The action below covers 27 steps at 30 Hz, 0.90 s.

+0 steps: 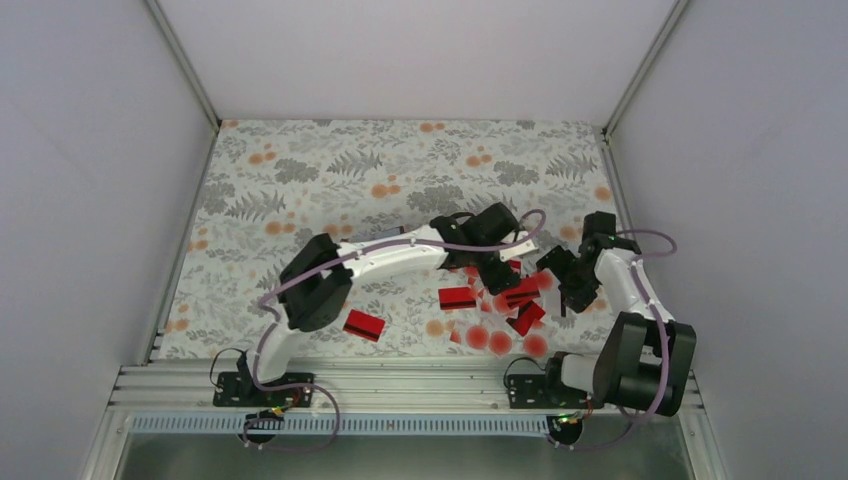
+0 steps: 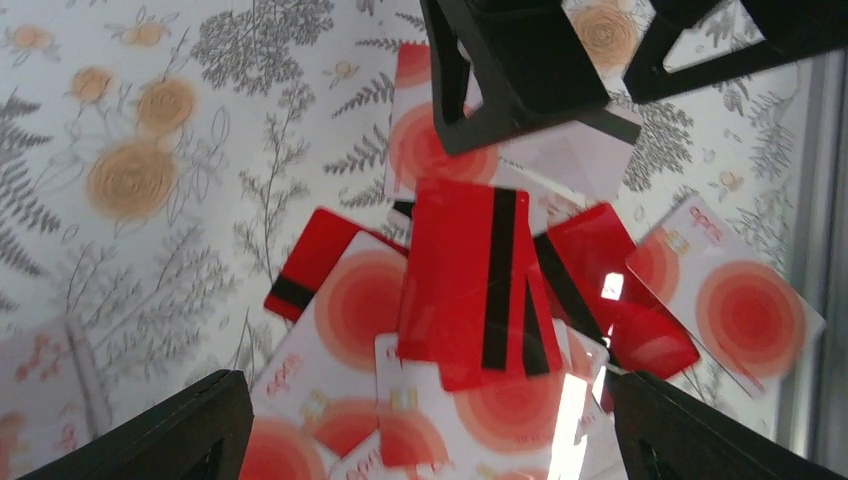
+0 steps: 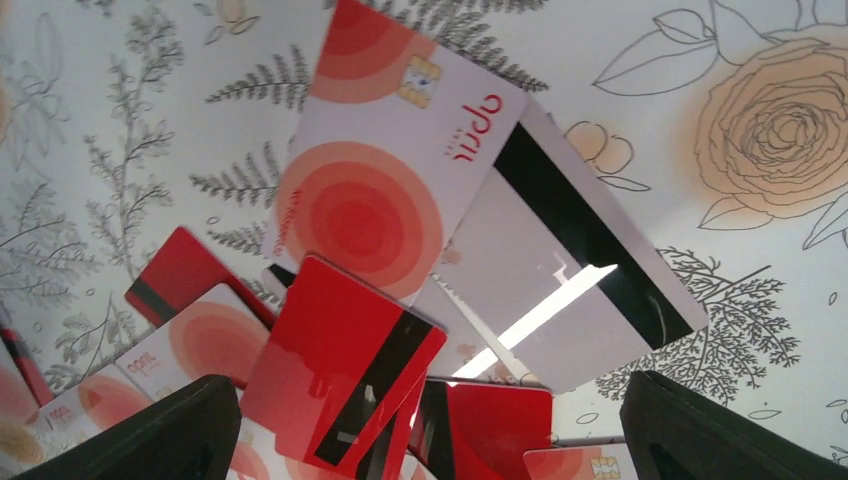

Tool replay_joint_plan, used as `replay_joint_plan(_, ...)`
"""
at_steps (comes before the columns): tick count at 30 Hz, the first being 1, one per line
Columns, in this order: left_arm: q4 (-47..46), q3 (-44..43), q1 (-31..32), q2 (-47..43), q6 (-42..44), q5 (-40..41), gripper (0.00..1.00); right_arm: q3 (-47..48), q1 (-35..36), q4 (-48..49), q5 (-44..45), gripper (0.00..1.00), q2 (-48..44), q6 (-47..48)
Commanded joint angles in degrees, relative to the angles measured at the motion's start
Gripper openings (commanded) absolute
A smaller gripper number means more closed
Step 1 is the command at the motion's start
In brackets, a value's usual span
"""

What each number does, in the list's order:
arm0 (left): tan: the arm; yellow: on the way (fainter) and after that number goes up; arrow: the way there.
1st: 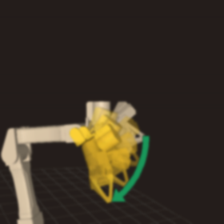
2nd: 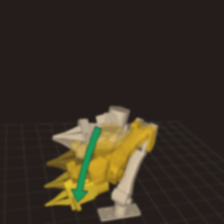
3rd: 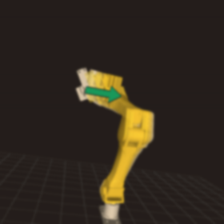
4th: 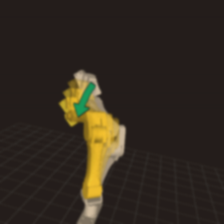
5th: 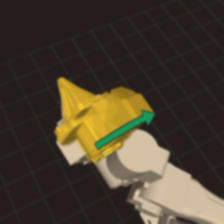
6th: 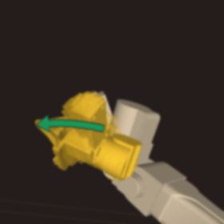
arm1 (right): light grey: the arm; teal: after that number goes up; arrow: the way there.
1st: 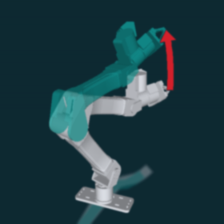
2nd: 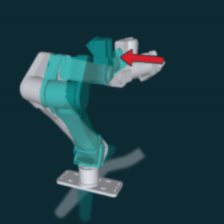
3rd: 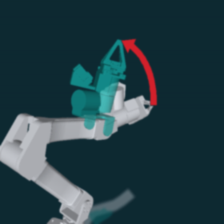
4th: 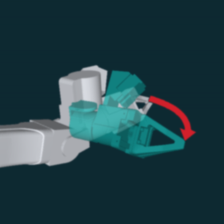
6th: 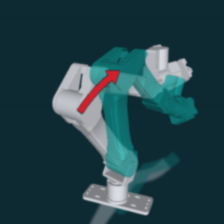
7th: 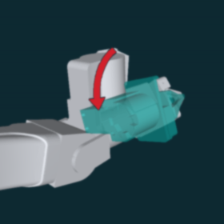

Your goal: Put the credit cards into the card holder

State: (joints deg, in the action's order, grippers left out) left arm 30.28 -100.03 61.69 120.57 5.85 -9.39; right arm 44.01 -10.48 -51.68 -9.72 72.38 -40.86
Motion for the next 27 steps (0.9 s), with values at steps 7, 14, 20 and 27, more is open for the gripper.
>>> replay_joint_plan(7,8.9,-18.9,1.3,16.2,4.9,0.6,0.85,-3.2,-3.3,4.3,-5.5,0.97,3.6,1.3)
replay_joint_plan(14,11.0,-19.9,1.8,18.6,7.0,0.7,0.85,-2.6,-3.8,4.0,-4.6,0.97,3.8,1.2)
replay_joint_plan(20,11.3,-20.3,2.4,20.2,8.0,1.4,0.85,-2.7,-3.9,4.2,-4.7,0.97,4.1,1.6)
replay_joint_plan(27,10.8,-19.8,3.3,21.0,8.6,0.6,0.86,-2.3,-5.2,3.7,-3.8,0.98,4.4,2.2)
